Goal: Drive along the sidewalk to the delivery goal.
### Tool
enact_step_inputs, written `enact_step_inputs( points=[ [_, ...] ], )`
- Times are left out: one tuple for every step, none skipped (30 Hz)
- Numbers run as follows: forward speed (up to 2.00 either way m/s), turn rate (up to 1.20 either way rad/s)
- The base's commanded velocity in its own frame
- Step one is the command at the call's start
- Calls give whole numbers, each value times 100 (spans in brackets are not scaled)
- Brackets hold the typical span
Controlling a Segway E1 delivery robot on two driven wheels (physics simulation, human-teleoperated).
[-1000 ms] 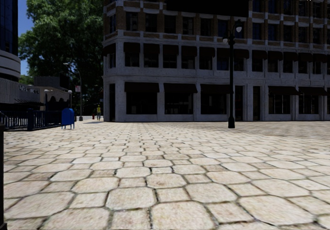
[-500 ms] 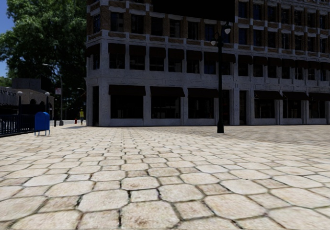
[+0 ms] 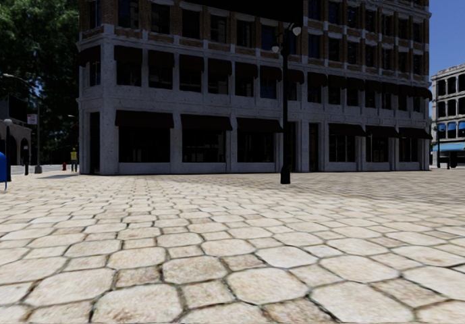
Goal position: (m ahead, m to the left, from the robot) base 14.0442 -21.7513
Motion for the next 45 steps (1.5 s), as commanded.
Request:
enact_step_inputs(
  points=[
    [165,-46],
    [166,-54],
    [167,-56],
    [167,-56],
    [171,-57],
    [182,-57],
    [200,-57],
    [200,-59],
    [200,-59],
    [200,-59],
    [200,-60],
    [200,-60],
    [200,-60],
    [200,-60],
    [200,-60],
    [200,-60],
    [200,-60],
    [200,-60],
    [200,-60],
    [200,-60],
    [200,-60],
    [200,-60],
    [200,-60],
    [200,-60],
    [200,-60],
    [200,-60],
    [200,-60],
    [200,-60],
    [200,-60],
    [200,-60],
    [200,-60],
    [200,-60],
    [200,-60],
    [200,-60],
    [200,-60],
    [200,-60],
    [200,-60],
    [200,-60],
    [200,-60],
    [200,-60],
    [200,-60],
    [200,-60],
    [200,-60],
    [200,-60],
    [200,-60]
  ],
)
